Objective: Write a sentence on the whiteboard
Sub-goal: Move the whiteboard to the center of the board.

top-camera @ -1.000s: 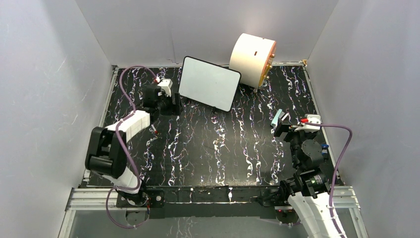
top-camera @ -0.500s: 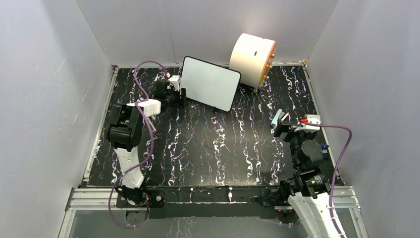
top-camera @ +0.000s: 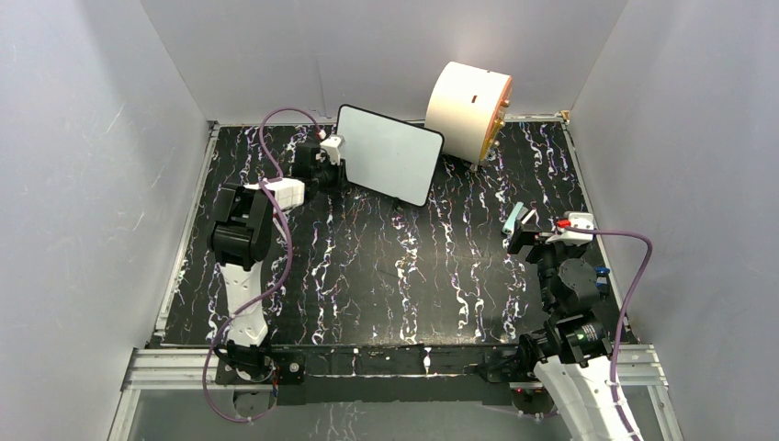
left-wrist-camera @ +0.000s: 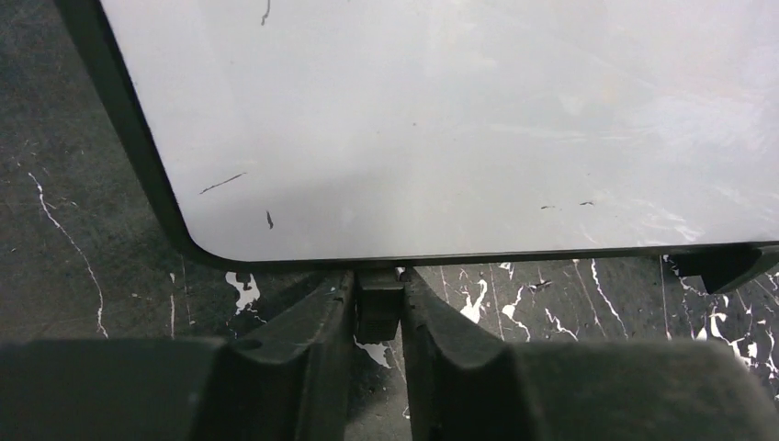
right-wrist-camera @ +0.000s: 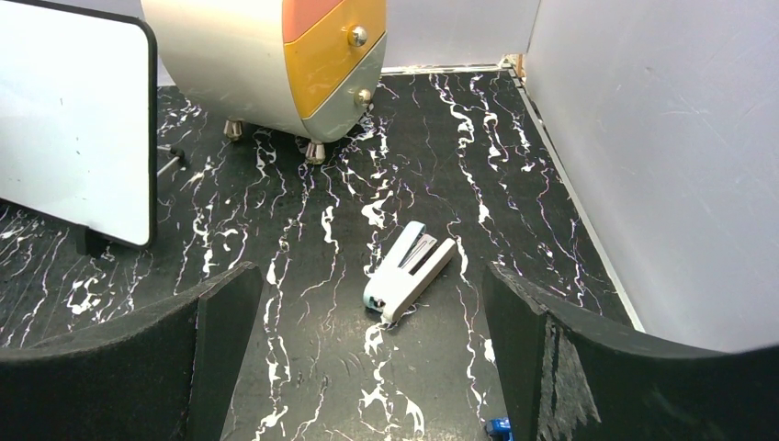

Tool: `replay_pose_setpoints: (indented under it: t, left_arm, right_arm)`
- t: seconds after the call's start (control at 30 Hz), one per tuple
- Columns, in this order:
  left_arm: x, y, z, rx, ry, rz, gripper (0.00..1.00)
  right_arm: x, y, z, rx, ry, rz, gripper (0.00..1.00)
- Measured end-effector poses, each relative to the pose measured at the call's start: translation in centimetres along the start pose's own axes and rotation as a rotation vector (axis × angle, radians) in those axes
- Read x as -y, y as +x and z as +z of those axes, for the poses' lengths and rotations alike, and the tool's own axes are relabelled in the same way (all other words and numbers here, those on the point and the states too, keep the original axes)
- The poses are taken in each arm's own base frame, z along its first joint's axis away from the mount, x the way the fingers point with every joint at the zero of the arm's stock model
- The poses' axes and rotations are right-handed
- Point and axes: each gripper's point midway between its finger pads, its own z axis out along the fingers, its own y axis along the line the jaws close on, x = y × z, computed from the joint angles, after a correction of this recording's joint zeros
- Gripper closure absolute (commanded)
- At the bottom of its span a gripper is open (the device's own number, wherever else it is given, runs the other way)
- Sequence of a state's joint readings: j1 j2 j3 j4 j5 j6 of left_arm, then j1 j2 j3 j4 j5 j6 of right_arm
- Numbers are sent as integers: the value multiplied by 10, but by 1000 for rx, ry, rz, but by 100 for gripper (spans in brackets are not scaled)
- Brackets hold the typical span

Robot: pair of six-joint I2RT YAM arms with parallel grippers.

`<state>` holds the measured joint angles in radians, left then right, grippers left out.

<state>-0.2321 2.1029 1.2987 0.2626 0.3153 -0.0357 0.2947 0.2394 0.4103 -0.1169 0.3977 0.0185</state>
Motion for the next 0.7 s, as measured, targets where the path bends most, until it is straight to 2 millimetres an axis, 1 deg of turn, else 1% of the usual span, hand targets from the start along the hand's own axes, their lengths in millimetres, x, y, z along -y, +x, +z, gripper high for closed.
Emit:
replay_pose_setpoints:
  t: [0.1,0.23,0.33,0.43,0.7]
  left_arm:
    - [3,1,0,-2,15,10,92]
    - [6,2,0,-3,21,30,100]
    - [9,8,-4,2,12,39,100]
    - [16,16,-12,-6,-6,44,100]
    - [46,44,-35,-56,-129,-16,100]
  right_arm:
    - [0,0,0,-1,0,0,1]
    - [0,1,0,-1,-1,0,1]
    - [-1,1,0,-1,-7,0,1]
    - [-2,-1,-1,6,-12,2,1]
    - [-3,-7,-4,32,-25,12,1]
